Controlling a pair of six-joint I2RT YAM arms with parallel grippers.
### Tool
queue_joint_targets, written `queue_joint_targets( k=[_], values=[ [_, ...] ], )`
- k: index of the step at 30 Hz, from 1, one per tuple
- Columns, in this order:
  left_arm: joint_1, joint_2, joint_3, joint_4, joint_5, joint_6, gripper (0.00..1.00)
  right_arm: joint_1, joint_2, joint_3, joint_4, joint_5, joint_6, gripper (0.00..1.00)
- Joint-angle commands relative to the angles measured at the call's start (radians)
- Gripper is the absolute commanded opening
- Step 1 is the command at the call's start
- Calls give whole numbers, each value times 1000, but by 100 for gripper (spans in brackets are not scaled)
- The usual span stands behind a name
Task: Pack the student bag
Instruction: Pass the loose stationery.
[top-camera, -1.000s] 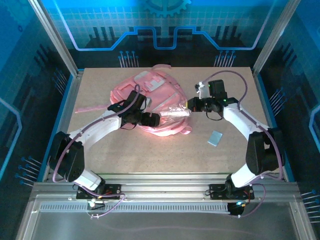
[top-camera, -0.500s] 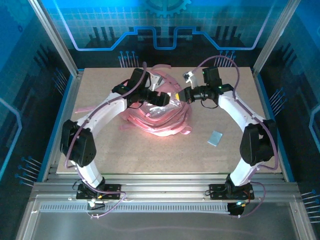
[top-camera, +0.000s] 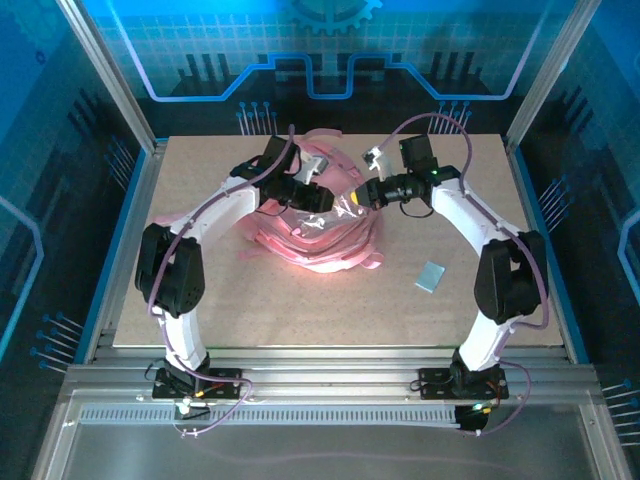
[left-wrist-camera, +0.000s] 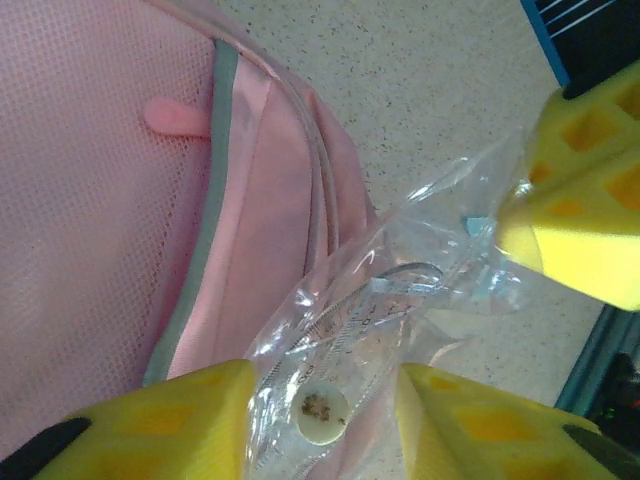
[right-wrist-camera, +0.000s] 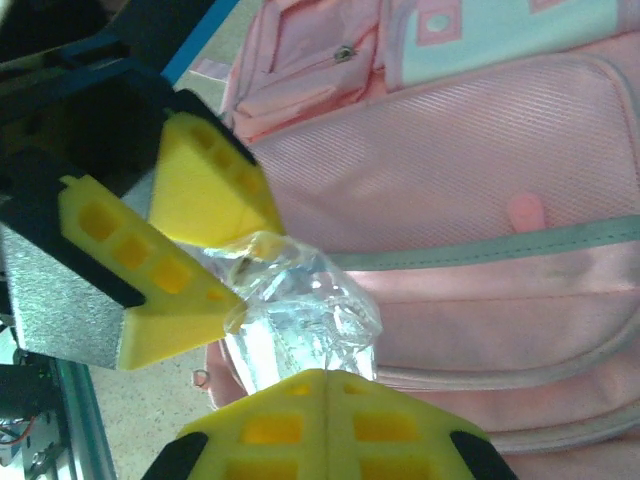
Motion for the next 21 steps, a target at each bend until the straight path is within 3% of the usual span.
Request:
queue_joint_targets(
  k=[1, 6, 11, 12, 15, 19, 21],
  values=[
    [-10, -27, -43, -8, 127, -52, 29, 5, 20, 60, -6, 3, -9, 0],
    [-10, -49, -33, -30, 117, -58, 3, -1, 39, 100, -27, -4, -19, 0],
    [-10, -56, -6, -45, 60, -104, 0, -2, 34, 121, -15, 10, 34, 0],
    [-9, -58, 5, -47, 42, -124, 0, -2, 29, 126, -16, 35, 71, 7],
    [-9, -62, 22, -13, 16, -222, 2, -7, -12, 104, 2, 115, 202, 56],
    [-7, -86, -23, 139, 9, -396, 3, -21, -127, -31, 101, 198, 371, 87],
    [-6, -106, -78, 254, 1, -490, 3, -30, -179, -102, 145, 216, 432, 90]
  ],
)
